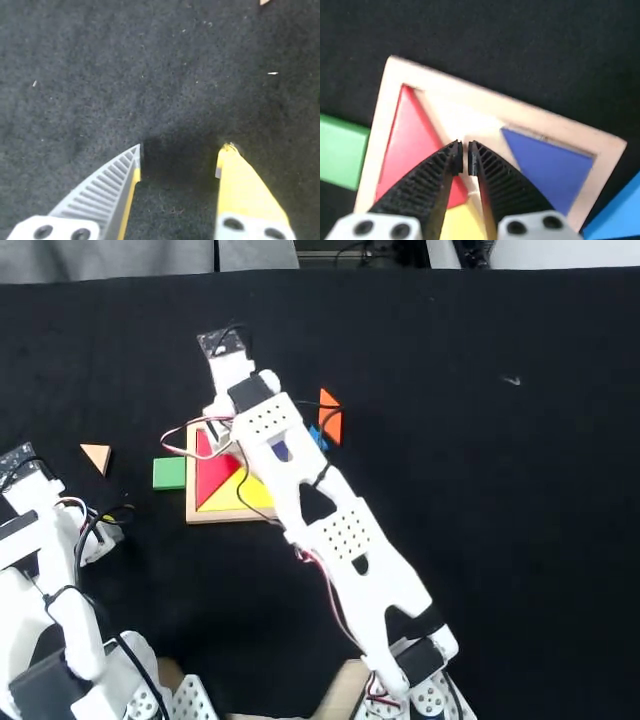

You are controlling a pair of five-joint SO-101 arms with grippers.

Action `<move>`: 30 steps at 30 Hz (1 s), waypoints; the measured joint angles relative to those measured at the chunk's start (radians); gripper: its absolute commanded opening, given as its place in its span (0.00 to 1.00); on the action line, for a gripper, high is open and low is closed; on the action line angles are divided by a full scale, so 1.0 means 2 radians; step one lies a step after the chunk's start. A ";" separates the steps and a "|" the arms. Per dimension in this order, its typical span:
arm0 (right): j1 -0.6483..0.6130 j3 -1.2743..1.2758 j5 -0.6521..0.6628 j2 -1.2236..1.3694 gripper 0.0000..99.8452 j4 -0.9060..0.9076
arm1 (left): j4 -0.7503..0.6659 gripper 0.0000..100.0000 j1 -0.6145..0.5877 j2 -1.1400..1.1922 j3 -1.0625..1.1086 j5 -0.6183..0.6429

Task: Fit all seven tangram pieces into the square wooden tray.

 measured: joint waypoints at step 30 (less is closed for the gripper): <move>0.019 0.001 0.132 -0.150 0.01 0.090 | 0.000 0.25 0.000 0.000 0.000 0.000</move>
